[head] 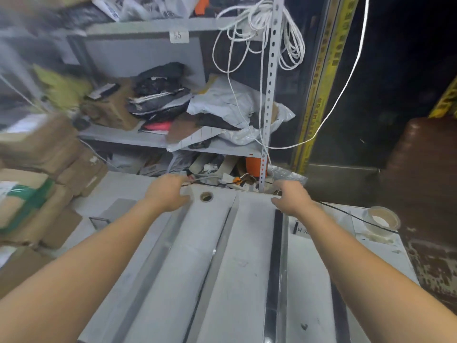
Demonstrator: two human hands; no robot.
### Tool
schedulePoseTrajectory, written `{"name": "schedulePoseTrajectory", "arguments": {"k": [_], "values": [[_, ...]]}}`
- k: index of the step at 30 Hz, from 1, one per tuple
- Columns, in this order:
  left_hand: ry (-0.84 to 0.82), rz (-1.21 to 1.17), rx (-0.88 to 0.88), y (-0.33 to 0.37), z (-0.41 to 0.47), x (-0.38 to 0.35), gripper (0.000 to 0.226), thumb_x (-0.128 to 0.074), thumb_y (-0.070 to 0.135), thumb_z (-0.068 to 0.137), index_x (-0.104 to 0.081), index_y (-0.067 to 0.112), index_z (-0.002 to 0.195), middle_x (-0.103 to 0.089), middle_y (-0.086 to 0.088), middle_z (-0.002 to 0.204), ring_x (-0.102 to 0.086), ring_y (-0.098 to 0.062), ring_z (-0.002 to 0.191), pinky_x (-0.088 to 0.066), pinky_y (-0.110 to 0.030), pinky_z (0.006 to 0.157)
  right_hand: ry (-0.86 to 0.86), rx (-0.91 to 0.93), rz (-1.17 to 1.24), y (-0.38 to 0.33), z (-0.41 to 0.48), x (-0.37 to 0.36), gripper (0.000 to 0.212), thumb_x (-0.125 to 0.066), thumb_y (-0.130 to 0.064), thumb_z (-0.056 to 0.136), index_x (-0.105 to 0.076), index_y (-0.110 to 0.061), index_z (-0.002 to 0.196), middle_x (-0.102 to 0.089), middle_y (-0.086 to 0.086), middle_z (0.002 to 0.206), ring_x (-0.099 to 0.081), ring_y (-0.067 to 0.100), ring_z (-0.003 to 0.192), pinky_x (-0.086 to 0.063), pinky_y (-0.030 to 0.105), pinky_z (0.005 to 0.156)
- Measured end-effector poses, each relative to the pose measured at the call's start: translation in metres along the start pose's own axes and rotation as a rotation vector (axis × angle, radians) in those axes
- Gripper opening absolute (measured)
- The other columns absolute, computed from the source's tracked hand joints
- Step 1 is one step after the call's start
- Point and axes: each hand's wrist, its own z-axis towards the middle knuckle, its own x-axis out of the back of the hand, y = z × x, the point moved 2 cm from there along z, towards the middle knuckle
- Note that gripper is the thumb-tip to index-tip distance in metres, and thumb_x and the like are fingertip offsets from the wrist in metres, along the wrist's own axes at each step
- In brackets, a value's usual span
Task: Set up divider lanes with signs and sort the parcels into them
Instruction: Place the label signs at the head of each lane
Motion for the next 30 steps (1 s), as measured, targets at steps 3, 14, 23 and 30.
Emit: {"name": "schedulePoseTrajectory", "arguments": {"k": [3,14,23,30], "values": [[0.006,-0.025,0.026,-0.039,-0.015,0.005,0.056,-0.063,0.044,0.086,-0.049,0.023,0.136,-0.057,-0.004,0.133,-0.052,-0.028,0.12,-0.049,-0.045,0.093,0.016,0.066,-0.044,-0.048,-0.008,-0.004,0.041,-0.066,-0.025,0.088,-0.061,-0.017,0.128,-0.065,0.007,0.125,-0.061,0.03,0.112,-0.052,0.037,0.09],[0.022,-0.172,0.114,-0.26,-0.057,-0.029,0.067,-0.063,0.041,0.09,-0.039,0.019,0.148,-0.043,-0.005,0.15,-0.041,-0.026,0.137,-0.039,-0.042,0.109,0.008,0.186,-0.083,-0.249,-0.014,-0.093,0.048,-0.064,-0.026,0.089,-0.059,-0.013,0.134,-0.063,0.009,0.132,-0.056,0.028,0.123,-0.049,0.04,0.098],[-0.072,-0.22,0.076,-0.401,-0.067,-0.086,0.063,-0.066,0.023,0.09,-0.039,0.021,0.147,-0.045,-0.004,0.149,-0.047,-0.025,0.132,-0.045,-0.039,0.103,-0.101,0.19,-0.028,-0.399,0.007,-0.21,0.047,-0.068,-0.028,0.087,-0.061,-0.015,0.133,-0.065,0.006,0.128,-0.059,0.025,0.116,-0.05,0.034,0.094],[-0.135,-0.348,-0.007,-0.427,-0.047,-0.136,0.06,-0.066,0.009,0.088,-0.044,0.017,0.144,-0.049,-0.007,0.141,-0.048,-0.026,0.127,-0.044,-0.036,0.1,-0.218,0.175,0.011,-0.443,0.035,-0.295,0.042,-0.066,-0.023,0.09,-0.062,-0.015,0.131,-0.066,0.005,0.126,-0.061,0.022,0.114,-0.05,0.032,0.094]]}}
